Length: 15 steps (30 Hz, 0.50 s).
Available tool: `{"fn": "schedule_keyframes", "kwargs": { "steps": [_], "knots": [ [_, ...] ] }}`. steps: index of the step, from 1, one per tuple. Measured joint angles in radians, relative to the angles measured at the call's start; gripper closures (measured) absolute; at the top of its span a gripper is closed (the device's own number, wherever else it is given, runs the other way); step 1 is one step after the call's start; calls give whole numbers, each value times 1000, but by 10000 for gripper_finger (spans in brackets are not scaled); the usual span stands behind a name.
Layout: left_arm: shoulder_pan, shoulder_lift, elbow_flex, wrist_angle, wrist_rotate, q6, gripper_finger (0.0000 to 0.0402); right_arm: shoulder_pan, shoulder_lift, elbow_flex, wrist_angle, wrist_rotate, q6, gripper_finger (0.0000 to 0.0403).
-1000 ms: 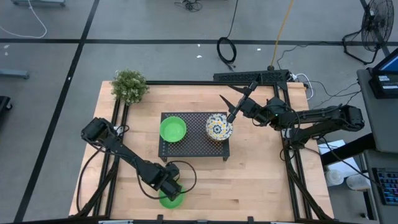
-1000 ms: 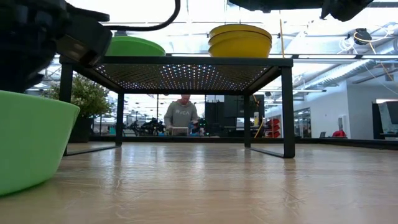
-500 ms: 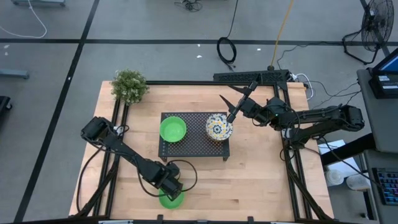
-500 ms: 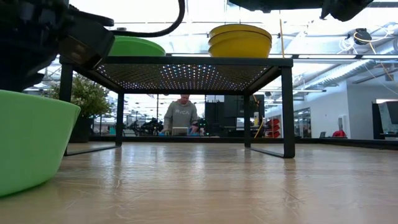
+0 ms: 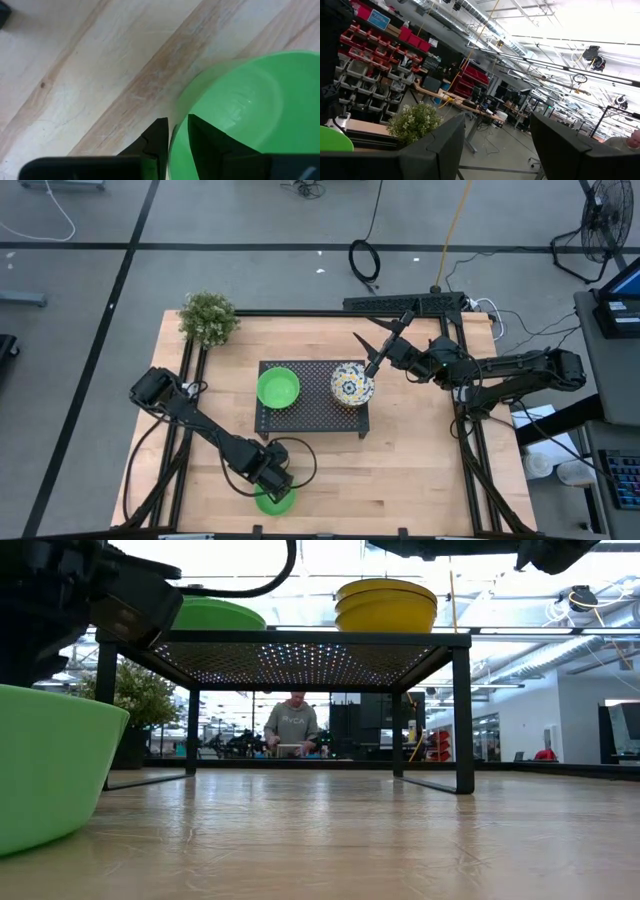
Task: Pick & Place Mini bowls
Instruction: Stack the green bowl on top of the green bowl on the shelf
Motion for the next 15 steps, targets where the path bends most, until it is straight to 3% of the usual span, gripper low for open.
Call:
{"fn": "schedule_keyframes", "kwargs": {
  "steps": [9,15],
  "knots": [
    [-7,-73,0,9,-109,-12,325,0,0,0,0,0,0,188],
    [-24,-75,0,11,-113,-13,325,0,0,0,0,0,0,188]
  ]
}}
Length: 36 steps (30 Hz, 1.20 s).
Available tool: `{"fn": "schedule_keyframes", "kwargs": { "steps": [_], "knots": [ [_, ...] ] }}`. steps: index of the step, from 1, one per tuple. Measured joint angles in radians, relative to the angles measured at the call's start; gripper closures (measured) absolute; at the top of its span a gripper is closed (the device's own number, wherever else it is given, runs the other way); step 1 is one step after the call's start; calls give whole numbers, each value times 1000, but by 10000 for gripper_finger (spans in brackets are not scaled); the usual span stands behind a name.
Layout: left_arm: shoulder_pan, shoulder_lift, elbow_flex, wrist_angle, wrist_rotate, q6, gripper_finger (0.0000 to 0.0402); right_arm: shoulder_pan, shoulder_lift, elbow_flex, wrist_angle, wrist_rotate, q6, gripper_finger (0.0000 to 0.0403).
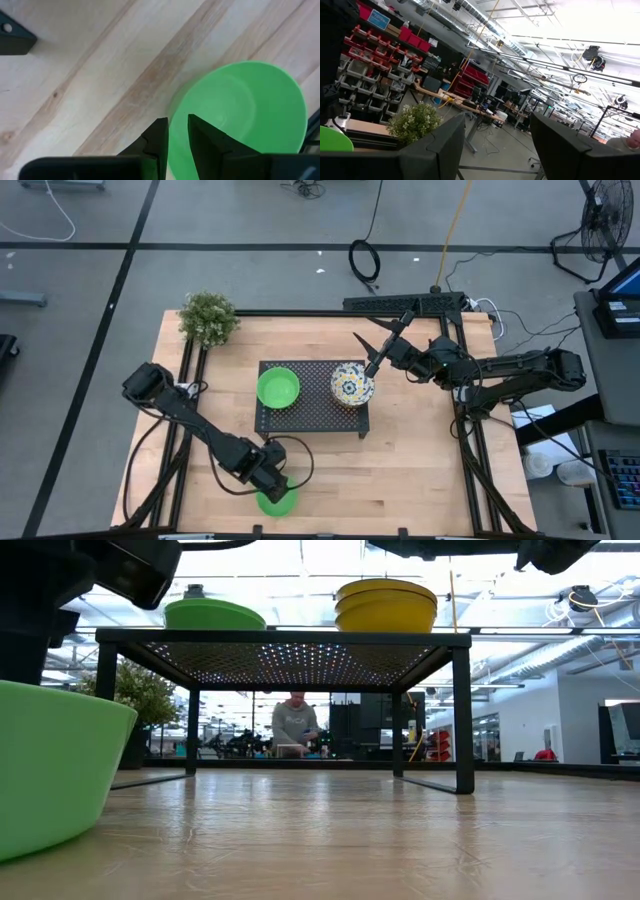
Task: Pick & Place Mini bowls
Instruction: Stack the green bowl on top of the green bowl on the shelf
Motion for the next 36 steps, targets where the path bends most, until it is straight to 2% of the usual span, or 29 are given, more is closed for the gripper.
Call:
{"fn": "schedule_keyframes", "kwargs": {
  "steps": [16,36],
  "knots": [
    [-31,0,0,0,-39,-29,325,0,0,0,0,0,0,188],
    [-39,36,-1,-2,-2,-48,325,0,0,0,0,0,0,188]
  ]
}}
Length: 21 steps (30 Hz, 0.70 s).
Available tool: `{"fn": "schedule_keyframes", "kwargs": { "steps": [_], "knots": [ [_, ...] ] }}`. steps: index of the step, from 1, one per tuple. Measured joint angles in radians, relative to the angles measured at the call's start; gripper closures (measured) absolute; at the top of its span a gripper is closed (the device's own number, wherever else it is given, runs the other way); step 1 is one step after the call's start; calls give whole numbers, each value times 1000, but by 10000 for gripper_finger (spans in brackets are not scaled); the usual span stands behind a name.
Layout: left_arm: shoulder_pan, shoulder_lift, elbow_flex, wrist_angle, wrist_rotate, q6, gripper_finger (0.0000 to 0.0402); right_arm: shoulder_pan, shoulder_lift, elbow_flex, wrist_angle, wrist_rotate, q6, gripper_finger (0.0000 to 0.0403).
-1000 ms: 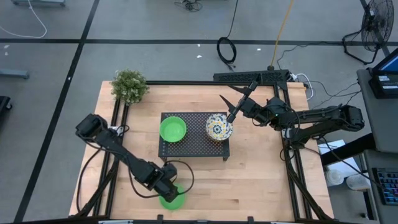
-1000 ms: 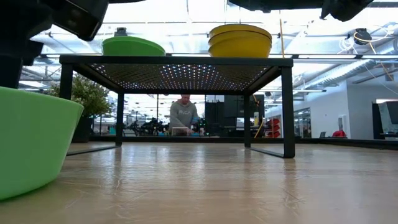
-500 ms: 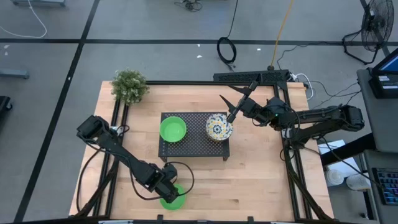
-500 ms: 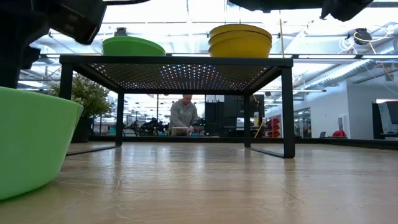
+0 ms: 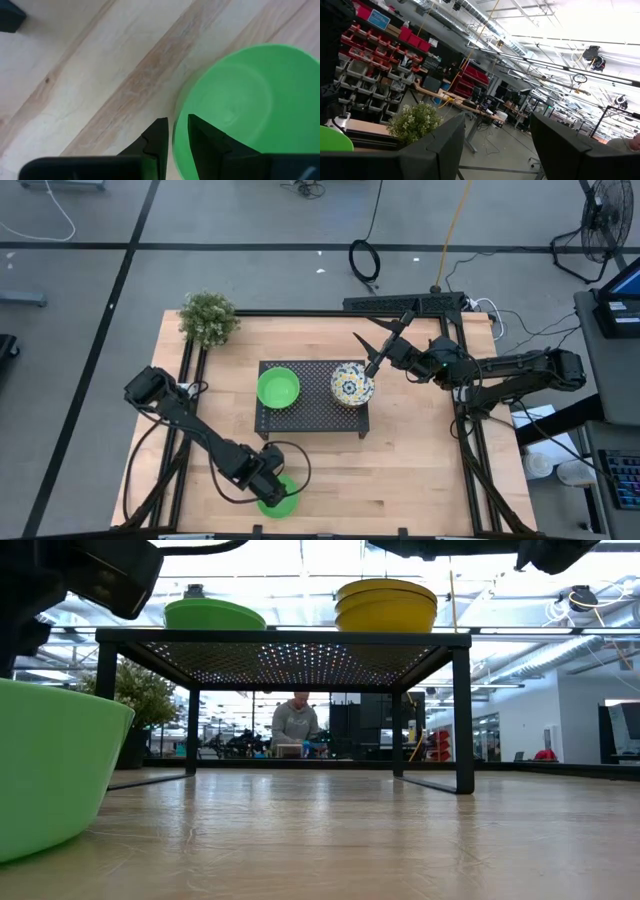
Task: Pick & Place Mini bowls
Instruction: Stack the green bowl on top of the green bowl on the shelf
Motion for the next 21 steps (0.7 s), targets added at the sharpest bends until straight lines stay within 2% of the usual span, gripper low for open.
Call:
{"fn": "schedule_keyframes", "kwargs": {
  "steps": [21],
  "knots": [
    [0,0,0,-40,-16,16,325,0,0,0,0,0,0,188]
  ]
}}
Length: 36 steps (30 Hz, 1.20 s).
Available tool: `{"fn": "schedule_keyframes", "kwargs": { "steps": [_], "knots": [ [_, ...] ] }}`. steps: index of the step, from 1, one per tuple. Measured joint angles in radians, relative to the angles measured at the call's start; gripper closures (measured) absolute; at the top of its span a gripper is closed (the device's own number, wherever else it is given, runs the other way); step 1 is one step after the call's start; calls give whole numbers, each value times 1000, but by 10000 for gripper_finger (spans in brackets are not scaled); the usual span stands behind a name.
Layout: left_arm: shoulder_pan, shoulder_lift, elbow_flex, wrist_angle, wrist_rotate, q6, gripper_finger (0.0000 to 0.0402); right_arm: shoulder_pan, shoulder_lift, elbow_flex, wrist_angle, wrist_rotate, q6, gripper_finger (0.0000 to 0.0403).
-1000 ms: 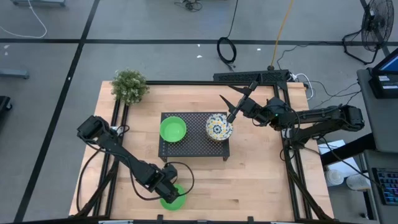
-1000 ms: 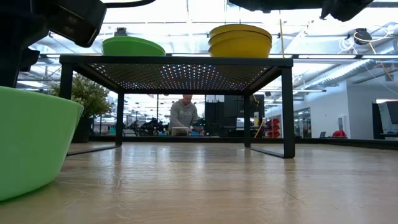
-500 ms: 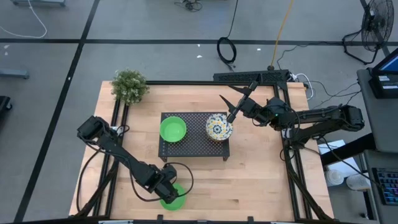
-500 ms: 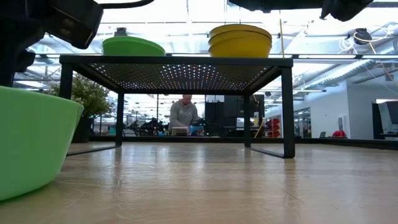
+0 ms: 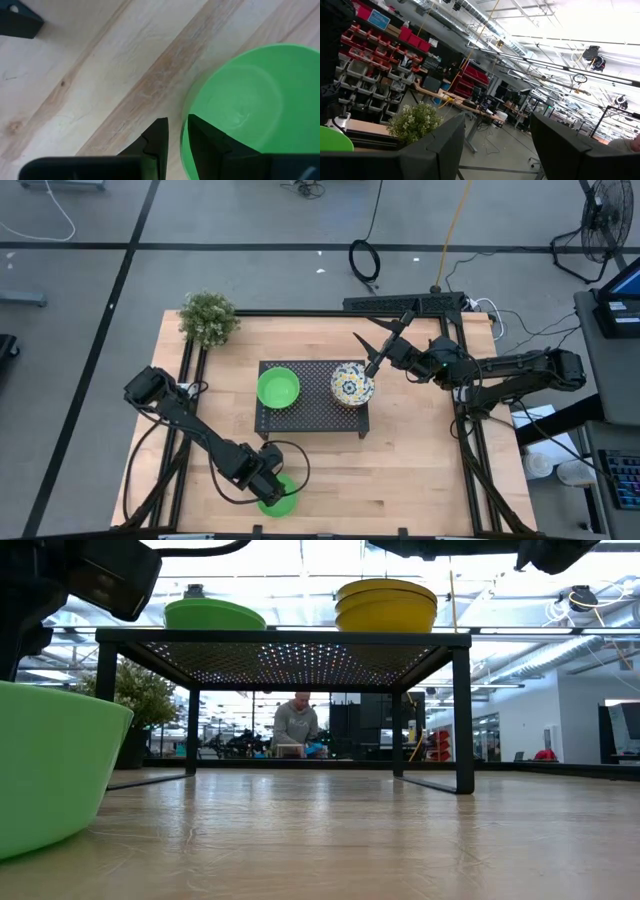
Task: Pick & Place Mini bowls
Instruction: Stack the green bowl on top of the green bowl on the shelf
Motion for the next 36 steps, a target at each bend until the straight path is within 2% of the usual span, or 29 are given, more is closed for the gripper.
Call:
{"fn": "schedule_keyframes", "kwargs": {
  "steps": [18,25,36],
  "knots": [
    [0,0,0,1,-1,-7,327,0,0,0,0,0,0,188],
    [0,0,0,4,-3,-2,393,0,0,0,0,0,0,188],
    [0,0,0,11,-26,-5,392,0,0,0,0,0,0,188]
  ]
}}
